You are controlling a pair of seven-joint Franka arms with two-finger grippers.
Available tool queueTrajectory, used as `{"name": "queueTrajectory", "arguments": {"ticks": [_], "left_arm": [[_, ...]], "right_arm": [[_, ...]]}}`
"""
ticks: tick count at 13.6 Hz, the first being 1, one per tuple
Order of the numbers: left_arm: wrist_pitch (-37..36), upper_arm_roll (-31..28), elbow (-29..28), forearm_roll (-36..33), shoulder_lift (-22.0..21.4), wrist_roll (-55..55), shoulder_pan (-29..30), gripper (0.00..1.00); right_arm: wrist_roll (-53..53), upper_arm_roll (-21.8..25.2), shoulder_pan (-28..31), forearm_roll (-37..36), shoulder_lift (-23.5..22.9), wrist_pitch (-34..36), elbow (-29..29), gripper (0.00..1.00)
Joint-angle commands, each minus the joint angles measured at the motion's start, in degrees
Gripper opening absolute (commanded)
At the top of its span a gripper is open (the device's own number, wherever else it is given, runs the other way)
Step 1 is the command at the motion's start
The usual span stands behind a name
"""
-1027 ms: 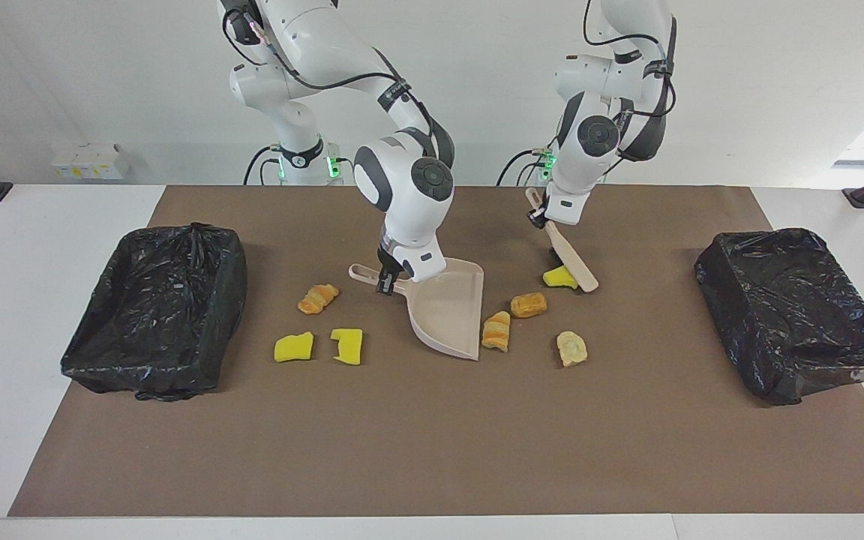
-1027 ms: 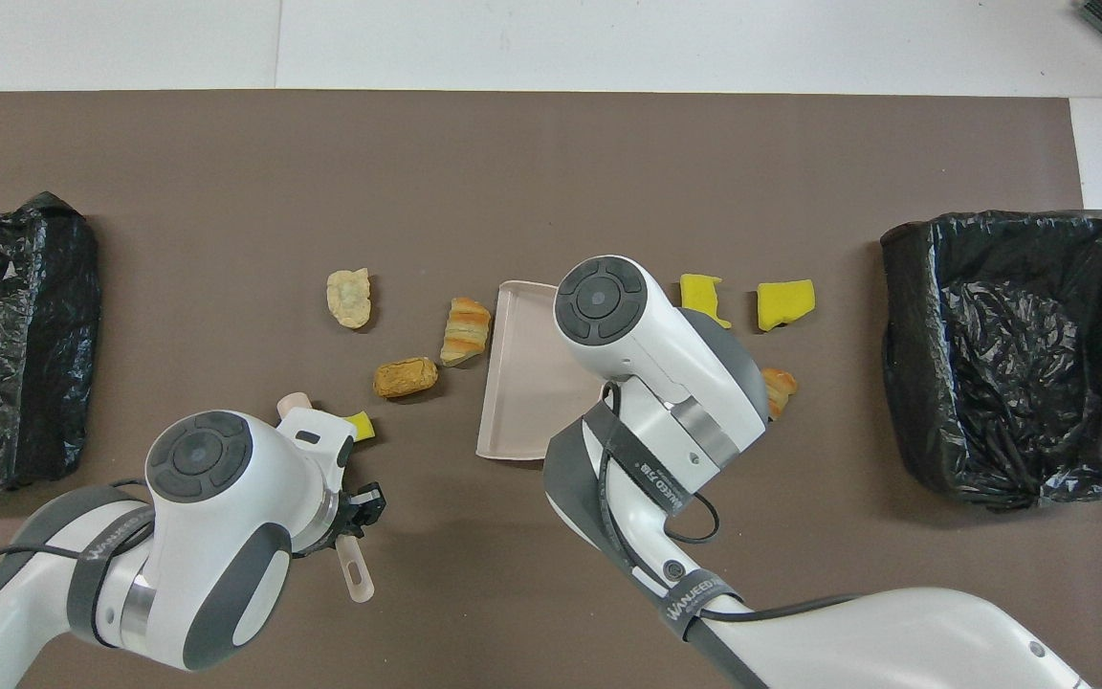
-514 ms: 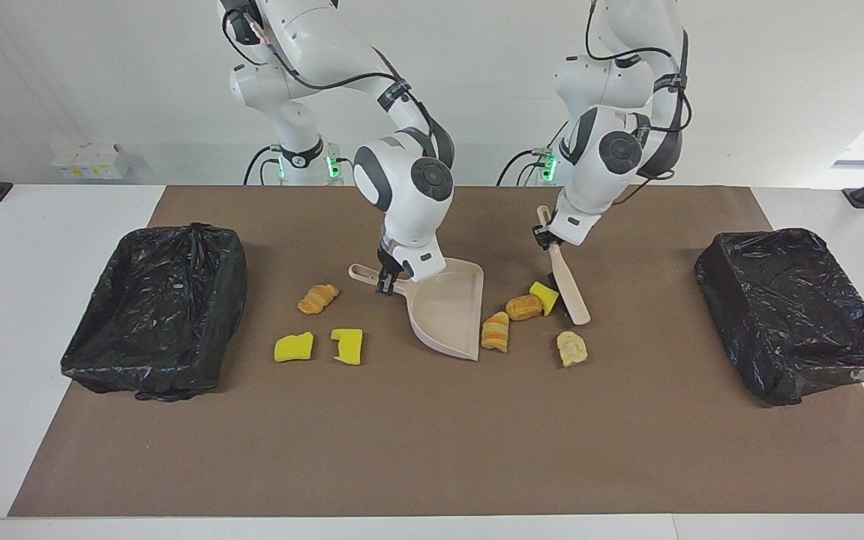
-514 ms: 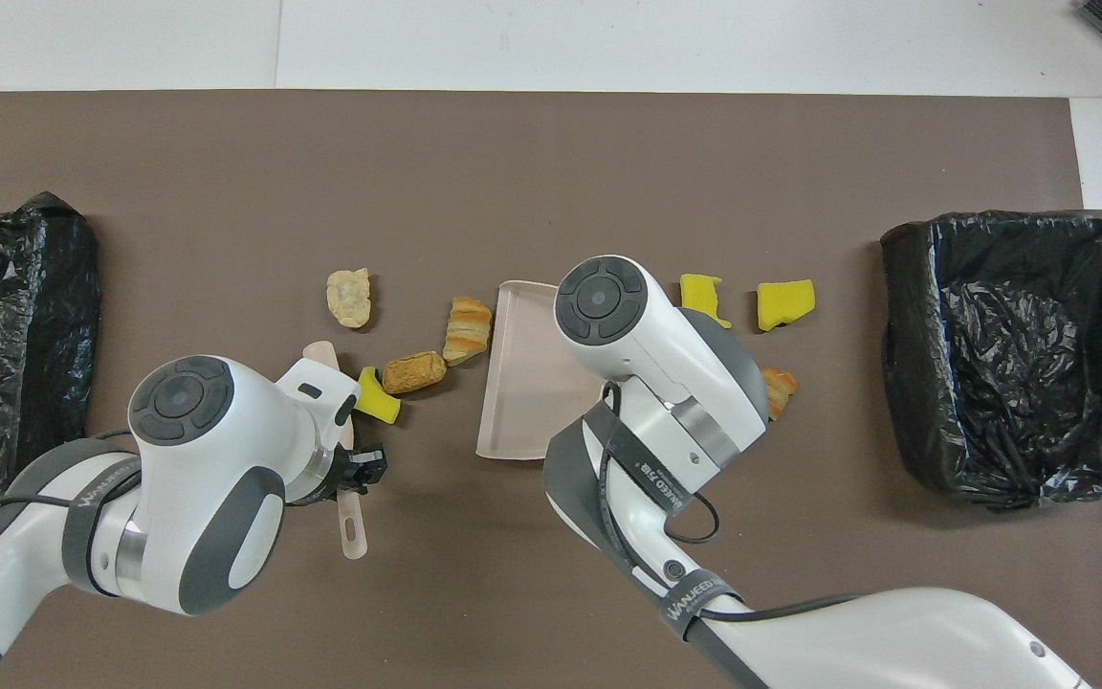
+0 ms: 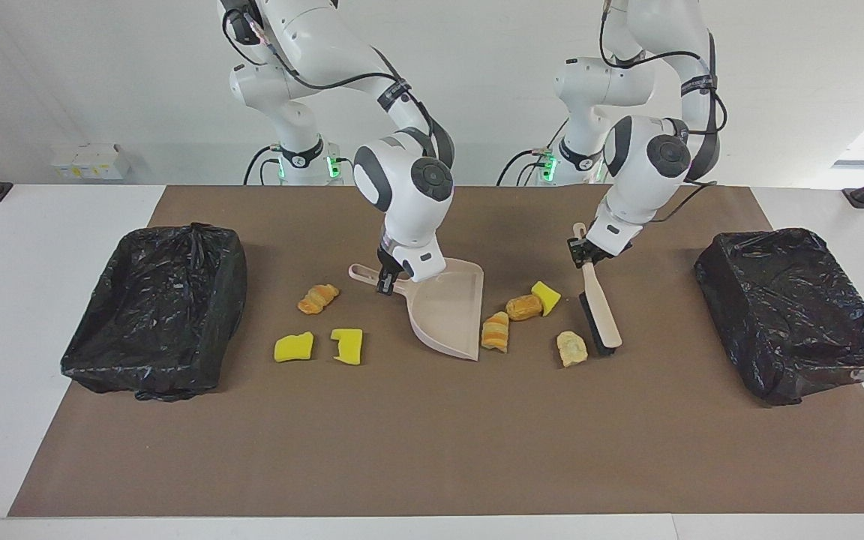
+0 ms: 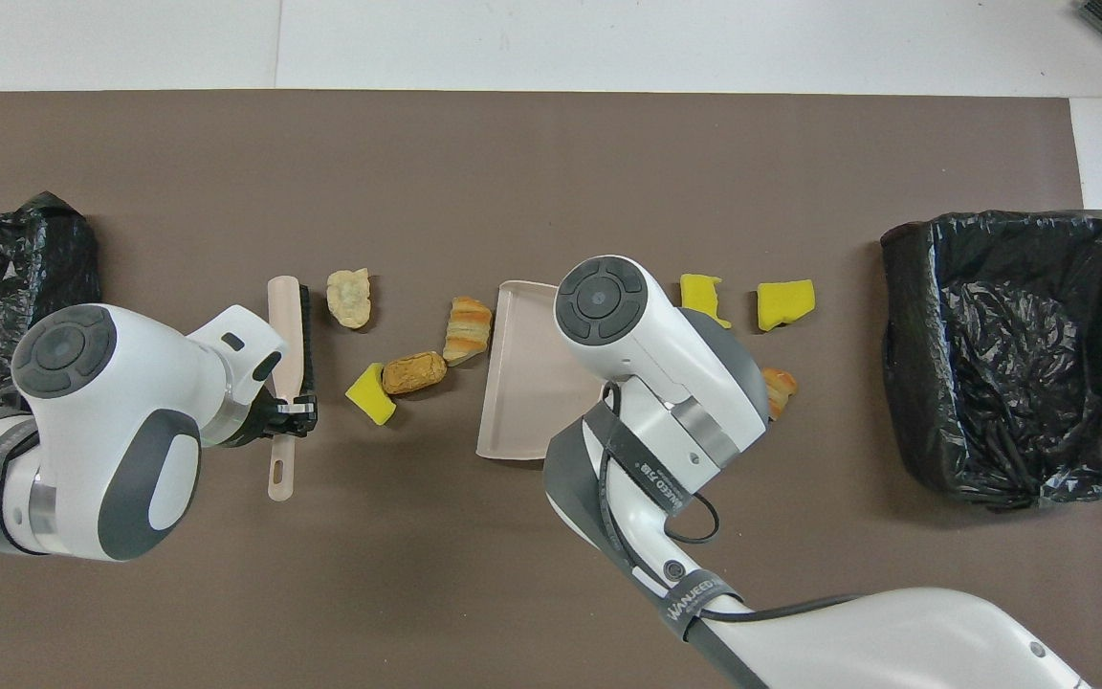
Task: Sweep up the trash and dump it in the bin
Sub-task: 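Push the pieces into the dustpan with the brush in the left gripper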
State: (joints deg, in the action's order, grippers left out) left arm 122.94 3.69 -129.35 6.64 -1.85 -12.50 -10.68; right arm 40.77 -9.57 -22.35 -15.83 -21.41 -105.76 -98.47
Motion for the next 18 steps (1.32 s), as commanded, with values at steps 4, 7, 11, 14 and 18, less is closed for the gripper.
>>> {"name": "queueTrajectory", "arguments": {"ticks": [4,7,11,14,18], "left_arm": [[1.9,0.6,4.3,-1.0,7.0,7.1,0.6,0.0],[0.7,0.6,3.4,-1.0,6.0,1.5,-4.8,0.0],[-0.5,0.9,2.4,1.1,5.0,-4.4,-10.9,0.0],[-0.5,0.9,2.4,8.5,4.6,-4.4,-15.9,0.0],[1.4,1.1,3.2,15.3,4.8,-2.4,-22.4,0.0]], "right_arm": [[-2.9,-0.4,0.6,-0.3,1.5,-1.0,-1.7,0.0],[-3.0,-0.4,0.6,-0.3,1.5,-1.0,-1.8,0.0],[-2.9,-0.4,0.6,-0.3,1.5,-1.1,-1.8,0.0],[-2.8,-0.4,0.6,-0.3,1.5,-1.2,-1.8,0.0],[-2.8,-0.4,0.6,-0.3,1.5,-1.1,-1.8,0.0]]}}
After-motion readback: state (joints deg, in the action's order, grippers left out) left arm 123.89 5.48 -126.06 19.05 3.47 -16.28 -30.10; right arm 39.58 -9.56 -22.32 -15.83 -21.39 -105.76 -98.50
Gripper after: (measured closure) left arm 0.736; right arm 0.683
